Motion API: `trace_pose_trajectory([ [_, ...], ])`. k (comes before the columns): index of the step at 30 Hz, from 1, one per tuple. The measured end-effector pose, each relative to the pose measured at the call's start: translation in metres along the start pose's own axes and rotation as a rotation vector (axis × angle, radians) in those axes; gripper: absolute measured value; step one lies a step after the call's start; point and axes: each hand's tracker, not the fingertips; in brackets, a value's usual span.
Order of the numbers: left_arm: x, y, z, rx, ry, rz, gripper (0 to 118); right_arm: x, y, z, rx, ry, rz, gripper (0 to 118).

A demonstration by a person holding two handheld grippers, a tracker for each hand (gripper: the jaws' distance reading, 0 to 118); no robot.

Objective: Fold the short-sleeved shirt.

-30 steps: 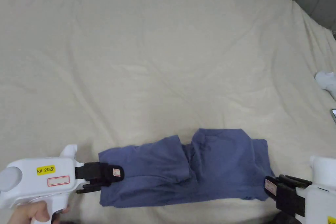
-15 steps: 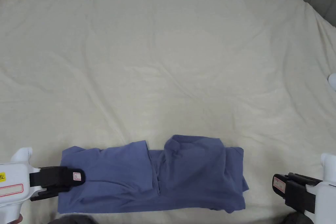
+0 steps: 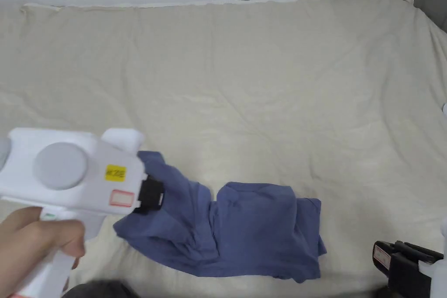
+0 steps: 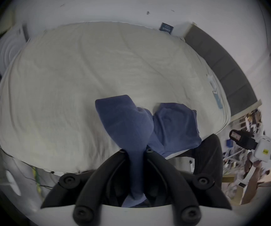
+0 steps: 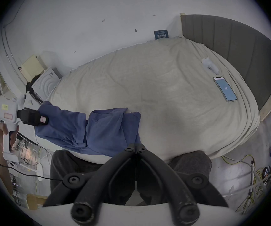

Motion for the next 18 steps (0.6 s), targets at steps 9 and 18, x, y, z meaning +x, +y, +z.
trace_pose_trajectory([
  [9,0.142,0.043,-0.07,-0.121,0.1,-0.246,9,0.034,-0.015,0.015,0.007,0.031,-0.113,0],
  [18,0.241,0.041,-0.174,-0.089,-0.082,-0.119,105,0.066,-0.025,0.031,0.009,-0.014,-0.226,0],
])
